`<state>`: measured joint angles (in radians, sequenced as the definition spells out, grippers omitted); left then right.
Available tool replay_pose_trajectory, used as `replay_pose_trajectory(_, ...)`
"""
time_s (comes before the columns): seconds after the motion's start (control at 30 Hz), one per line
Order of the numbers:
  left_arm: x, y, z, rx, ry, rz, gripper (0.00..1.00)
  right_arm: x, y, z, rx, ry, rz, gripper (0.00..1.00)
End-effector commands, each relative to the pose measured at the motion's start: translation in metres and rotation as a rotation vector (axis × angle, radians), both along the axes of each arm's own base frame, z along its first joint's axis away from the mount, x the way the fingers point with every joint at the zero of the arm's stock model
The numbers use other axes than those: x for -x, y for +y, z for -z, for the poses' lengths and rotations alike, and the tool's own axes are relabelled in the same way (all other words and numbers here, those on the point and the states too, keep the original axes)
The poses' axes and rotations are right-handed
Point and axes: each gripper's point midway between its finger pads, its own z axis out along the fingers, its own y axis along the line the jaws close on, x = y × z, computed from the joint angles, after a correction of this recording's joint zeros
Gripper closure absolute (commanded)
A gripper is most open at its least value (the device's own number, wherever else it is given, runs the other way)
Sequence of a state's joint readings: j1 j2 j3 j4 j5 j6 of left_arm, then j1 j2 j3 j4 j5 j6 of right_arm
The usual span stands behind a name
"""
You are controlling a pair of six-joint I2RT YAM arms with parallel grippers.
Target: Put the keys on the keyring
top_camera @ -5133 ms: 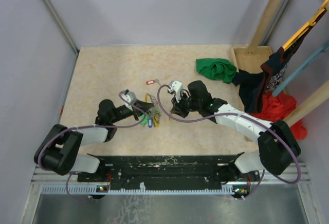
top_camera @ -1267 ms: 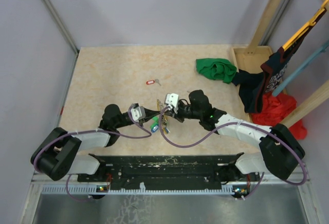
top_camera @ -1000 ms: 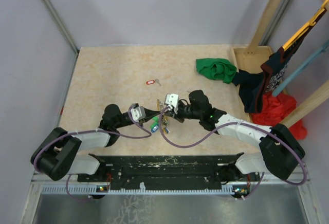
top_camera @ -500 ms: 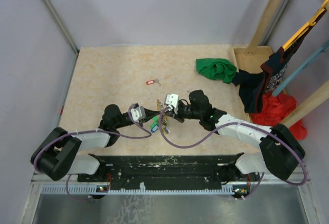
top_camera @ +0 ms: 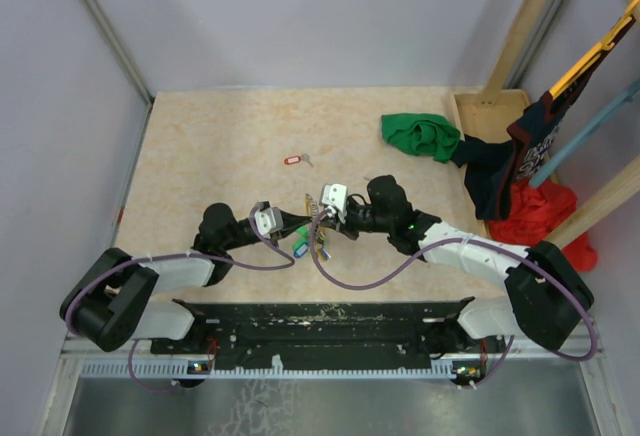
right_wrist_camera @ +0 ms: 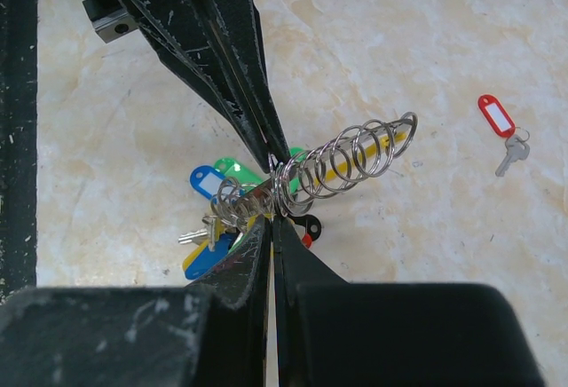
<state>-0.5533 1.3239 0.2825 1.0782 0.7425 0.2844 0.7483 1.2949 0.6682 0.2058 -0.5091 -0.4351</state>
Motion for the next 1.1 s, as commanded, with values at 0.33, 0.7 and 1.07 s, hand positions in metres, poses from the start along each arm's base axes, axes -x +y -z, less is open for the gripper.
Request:
replay_pose_trajectory(0.33, 0.0026, -0.0019, -0.0133, 0.035, -0.043, 0.028, 1.00, -0.0028, 0.0101, -0.0328, -0.092, -0.066, -0.016, 1.00)
replay_pose_trajectory(0.7, 0.0047, -0.0028, -0.0131, 0.034, -0.040, 0.042, 1.00, -0.0053, 0.0101, -0.0328, -0.094, -0.059, 0.001, 1.00)
replay_pose_trajectory(1.07, 0.0043, -0.0028, -0.0131, 0.033, -0.038, 0.041, 1.00, -0.0047, 0.0106, -0.0318, -0.091, -0.054, -0.003, 1.00)
